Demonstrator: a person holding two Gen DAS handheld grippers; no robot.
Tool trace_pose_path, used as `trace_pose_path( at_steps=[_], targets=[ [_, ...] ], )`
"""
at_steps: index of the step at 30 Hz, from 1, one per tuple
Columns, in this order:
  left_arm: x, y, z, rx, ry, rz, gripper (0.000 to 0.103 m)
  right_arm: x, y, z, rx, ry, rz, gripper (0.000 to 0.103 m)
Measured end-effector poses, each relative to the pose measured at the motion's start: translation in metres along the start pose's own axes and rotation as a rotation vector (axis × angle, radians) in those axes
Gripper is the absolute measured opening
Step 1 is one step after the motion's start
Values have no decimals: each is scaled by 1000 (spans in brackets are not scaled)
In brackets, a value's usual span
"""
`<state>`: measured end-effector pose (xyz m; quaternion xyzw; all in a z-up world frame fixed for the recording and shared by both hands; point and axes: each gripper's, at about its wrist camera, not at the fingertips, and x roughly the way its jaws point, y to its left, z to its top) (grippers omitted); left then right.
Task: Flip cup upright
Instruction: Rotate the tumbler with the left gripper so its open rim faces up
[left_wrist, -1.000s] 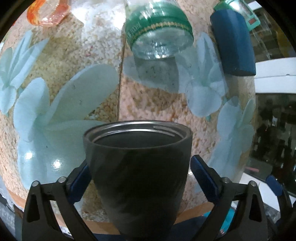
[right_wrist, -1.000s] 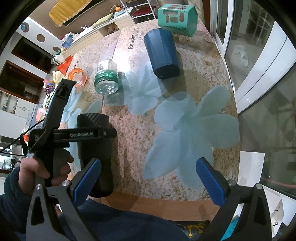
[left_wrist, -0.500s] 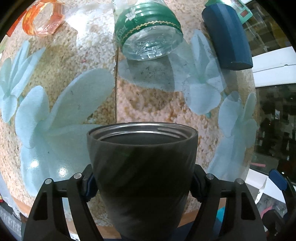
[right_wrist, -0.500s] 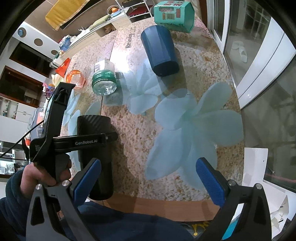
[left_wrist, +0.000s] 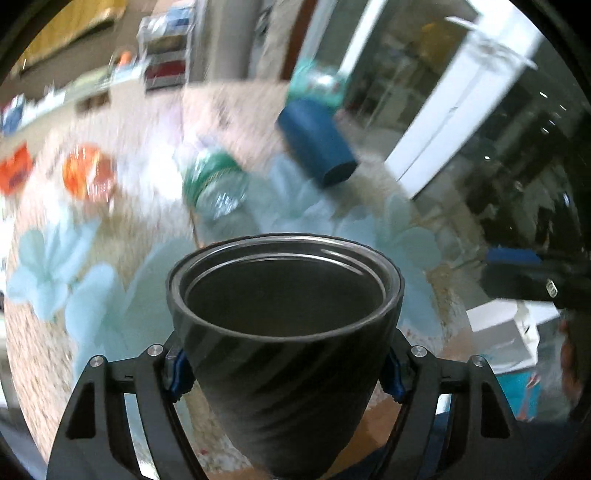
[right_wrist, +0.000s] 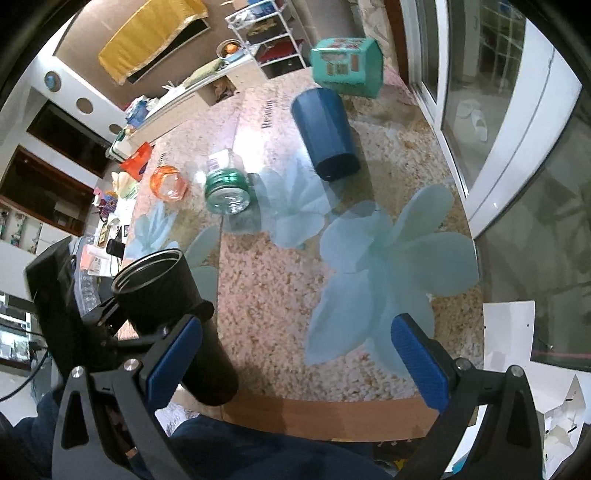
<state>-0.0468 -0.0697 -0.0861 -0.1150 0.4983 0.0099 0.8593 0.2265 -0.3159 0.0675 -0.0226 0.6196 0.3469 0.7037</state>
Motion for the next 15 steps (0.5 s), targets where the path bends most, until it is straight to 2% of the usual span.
trace_pose_path(
  at_steps=[3,7,15],
  targets=[
    [-5,-6,-9,41,-83,2,80,-4,8,-3,-17,-18,-2,103],
    [-23,-18,-16,125,-258,67,80,-10,16,-3,-28,-37,11,103],
    [-20,-3,-5,101,-417,123,80,-14,26,-4,-71,-67,-43,103]
  ],
)
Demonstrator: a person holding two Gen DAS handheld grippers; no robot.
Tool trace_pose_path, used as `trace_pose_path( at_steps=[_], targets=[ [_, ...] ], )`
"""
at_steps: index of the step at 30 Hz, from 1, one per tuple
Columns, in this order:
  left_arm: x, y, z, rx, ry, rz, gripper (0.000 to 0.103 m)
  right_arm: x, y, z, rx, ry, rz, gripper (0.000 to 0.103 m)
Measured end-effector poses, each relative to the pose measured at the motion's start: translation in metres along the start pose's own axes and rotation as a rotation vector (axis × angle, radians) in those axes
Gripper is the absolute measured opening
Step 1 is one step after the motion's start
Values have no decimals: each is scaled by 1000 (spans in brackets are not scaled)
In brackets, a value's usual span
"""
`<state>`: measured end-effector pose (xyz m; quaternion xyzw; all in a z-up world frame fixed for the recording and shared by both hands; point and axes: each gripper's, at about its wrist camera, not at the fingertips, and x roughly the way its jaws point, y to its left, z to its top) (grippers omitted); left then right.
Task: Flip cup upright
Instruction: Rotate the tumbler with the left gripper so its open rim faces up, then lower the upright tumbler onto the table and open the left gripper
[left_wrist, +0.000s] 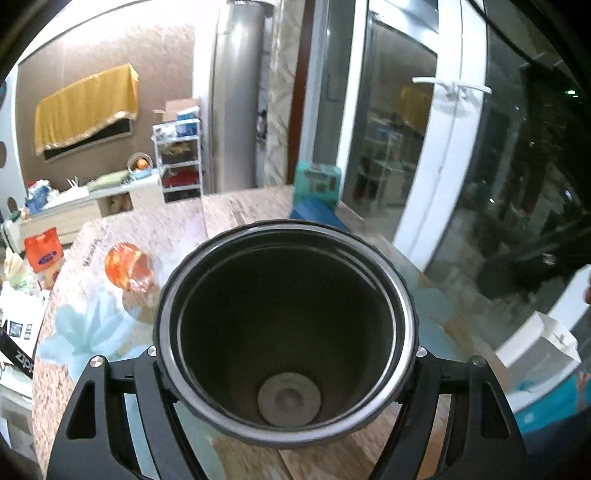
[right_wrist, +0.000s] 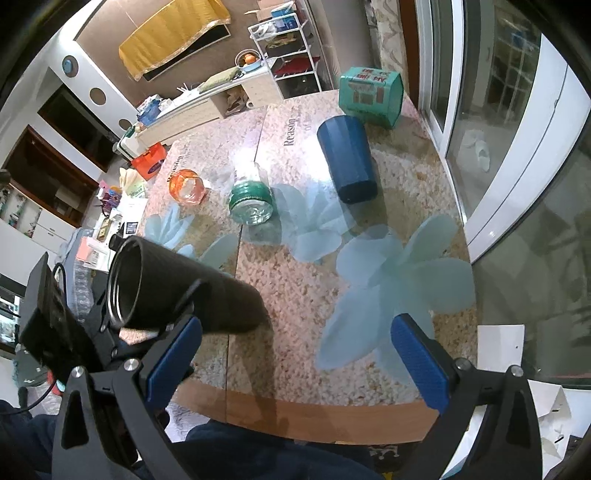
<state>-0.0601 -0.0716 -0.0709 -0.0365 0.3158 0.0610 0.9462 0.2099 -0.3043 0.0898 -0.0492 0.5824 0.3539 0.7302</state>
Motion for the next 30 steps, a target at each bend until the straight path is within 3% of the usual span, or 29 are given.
trace_pose_path(
  at_steps=[6,13,23,26,28,30],
  targets=[
    [9,-2,0,-4,-59,32,80,3,3,-2,-22,13,-29,103],
    [2,-21,-9,83,-97,61,80,7,5,-4,-18,34,-43,103],
    [5,-23,-4,106,-75,46,80,6,10,-6,-27,41,-50,103],
    [6,-17,2,73,-60,39,89,5,12,-7,-33,40,-53,103],
    [6,-14,5,62,-71,39,101,5,12,-7,-31,38,-55,103],
    [4,-13,7,71,-88,63,103,5,13,-8,-30,36,-57,103]
  ],
)
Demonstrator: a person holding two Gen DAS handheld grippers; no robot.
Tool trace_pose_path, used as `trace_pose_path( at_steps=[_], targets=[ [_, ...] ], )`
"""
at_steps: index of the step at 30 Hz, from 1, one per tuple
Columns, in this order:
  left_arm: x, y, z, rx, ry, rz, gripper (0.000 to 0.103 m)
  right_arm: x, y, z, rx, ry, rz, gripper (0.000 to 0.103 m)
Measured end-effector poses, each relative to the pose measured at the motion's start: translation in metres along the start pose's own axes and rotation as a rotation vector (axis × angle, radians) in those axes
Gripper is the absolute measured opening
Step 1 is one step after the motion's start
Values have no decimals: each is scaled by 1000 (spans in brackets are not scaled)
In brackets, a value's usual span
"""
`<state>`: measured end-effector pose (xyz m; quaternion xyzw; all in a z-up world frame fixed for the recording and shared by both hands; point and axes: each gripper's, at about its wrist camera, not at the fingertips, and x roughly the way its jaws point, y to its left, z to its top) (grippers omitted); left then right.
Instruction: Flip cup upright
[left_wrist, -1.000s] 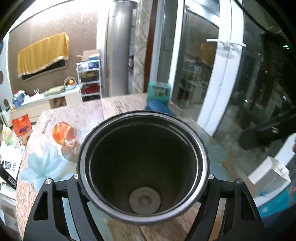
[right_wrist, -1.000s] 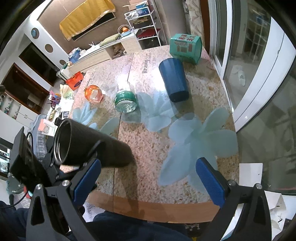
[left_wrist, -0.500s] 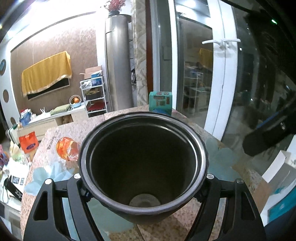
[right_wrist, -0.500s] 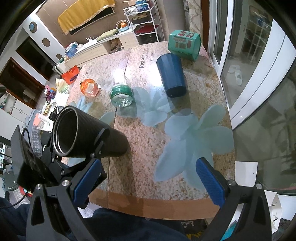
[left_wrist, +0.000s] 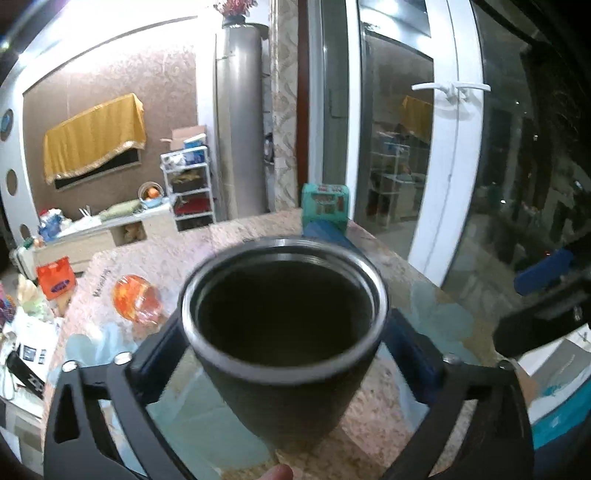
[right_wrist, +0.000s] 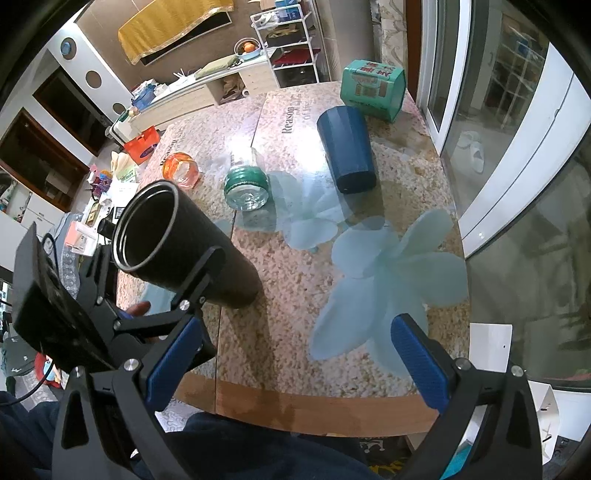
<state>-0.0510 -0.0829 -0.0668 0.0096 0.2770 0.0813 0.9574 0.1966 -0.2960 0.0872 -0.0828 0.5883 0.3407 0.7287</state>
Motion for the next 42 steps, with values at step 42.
trace_pose_path(
  at_steps=[42],
  targets=[
    [-86,48,56,-102,337,-101,103,-37,54,7,-114,-139,-4,103]
  ],
)
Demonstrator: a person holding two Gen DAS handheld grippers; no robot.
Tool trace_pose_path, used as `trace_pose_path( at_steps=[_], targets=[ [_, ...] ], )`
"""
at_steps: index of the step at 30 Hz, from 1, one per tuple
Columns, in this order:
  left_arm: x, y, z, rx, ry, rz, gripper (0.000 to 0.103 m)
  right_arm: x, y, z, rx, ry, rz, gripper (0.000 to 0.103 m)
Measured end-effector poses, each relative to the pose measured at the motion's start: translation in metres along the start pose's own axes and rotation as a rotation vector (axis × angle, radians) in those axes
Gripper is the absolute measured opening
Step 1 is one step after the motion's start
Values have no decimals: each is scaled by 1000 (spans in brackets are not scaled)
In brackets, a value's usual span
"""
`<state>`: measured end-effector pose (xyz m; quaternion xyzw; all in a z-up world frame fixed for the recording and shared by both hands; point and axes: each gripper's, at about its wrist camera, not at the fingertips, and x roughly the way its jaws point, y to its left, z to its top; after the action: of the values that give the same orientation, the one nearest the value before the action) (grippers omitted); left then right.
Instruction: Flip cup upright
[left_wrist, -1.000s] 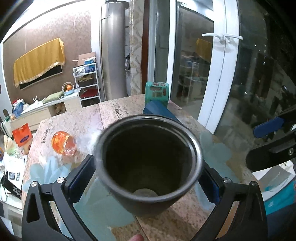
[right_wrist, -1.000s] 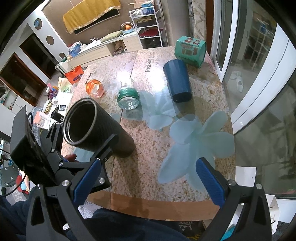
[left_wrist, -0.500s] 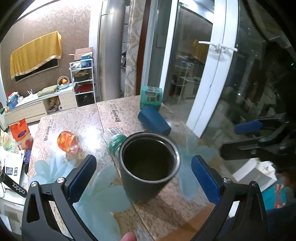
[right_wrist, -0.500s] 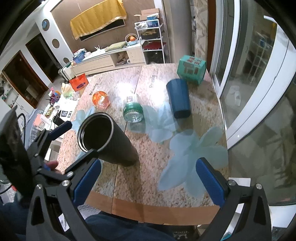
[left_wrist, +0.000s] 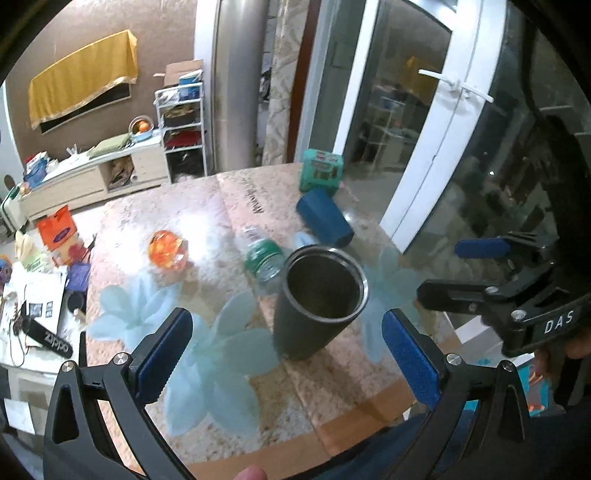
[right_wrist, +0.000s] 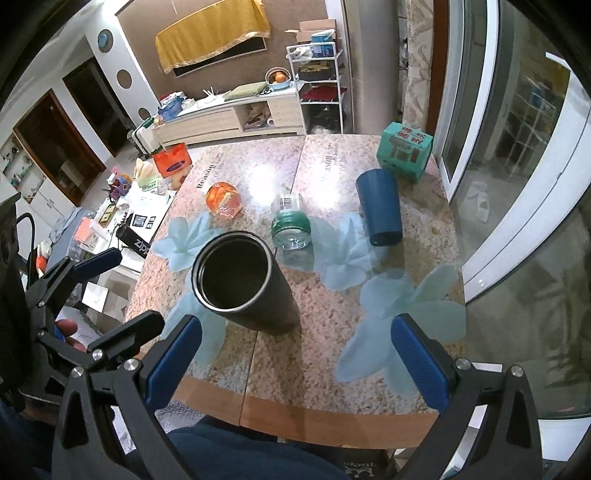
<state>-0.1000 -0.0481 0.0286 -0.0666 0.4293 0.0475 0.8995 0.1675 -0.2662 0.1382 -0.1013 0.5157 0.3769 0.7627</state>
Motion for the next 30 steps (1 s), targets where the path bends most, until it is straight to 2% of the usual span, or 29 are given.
trace_pose_path(
  at_steps=[6,11,14,18,30],
  targets=[
    [-2,23,-6,-97,56,-6,103,5,1,0,6,6,8,103],
    [0,31,-4,-131,81,13,103,8,7,-3,-12,21,20,103],
    [2,29,-3,-128,88,14,103,9,10,-3,-23,27,28,103],
    [3,29,-4,-157,101,-20,103,10,13,-4,-39,35,36,103],
    [4,24,-5,-156,104,-16,103,10,11,-6,-42,46,48,103]
  ],
)
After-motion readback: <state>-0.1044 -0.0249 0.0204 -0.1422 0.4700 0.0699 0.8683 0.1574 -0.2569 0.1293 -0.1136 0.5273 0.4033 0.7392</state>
